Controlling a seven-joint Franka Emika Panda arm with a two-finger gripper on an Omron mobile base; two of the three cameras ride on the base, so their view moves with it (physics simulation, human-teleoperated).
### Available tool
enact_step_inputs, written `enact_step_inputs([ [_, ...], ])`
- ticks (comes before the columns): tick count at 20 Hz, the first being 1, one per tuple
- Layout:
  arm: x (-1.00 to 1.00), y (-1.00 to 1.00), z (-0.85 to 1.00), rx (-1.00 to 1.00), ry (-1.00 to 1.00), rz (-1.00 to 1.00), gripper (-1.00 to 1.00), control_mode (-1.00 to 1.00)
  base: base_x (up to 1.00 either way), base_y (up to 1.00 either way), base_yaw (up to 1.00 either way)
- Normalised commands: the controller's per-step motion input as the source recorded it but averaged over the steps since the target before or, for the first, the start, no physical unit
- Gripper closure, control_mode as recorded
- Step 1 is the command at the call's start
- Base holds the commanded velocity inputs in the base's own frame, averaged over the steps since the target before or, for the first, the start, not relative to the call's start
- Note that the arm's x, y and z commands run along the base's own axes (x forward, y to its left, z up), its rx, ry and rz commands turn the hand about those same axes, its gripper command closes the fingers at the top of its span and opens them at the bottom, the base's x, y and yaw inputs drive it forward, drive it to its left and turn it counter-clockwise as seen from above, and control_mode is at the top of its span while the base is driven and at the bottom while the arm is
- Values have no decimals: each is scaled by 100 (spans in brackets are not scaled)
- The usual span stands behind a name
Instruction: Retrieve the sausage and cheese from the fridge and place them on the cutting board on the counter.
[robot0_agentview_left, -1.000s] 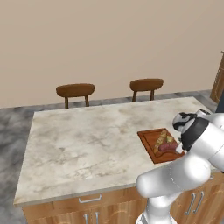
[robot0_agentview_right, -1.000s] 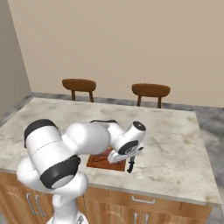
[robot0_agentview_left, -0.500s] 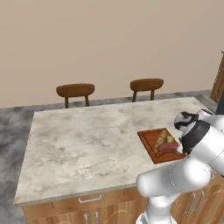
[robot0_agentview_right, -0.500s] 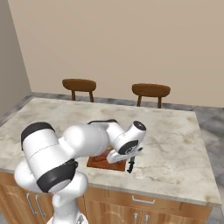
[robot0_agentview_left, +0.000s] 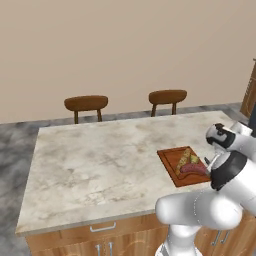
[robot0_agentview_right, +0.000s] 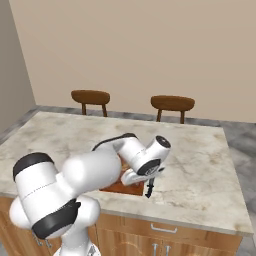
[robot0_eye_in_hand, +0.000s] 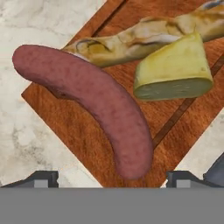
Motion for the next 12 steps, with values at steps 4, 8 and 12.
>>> enact_step_inputs([
  [4, -44, 10, 36, -3, -8, -13, -100, -100, 0, 0, 0],
  [8, -58, 17, 27, -6, -2, -18, -100, -100, 0, 0, 0],
  [12, -50, 28, 22, -8, -1, -35, -100, -100, 0, 0, 0],
])
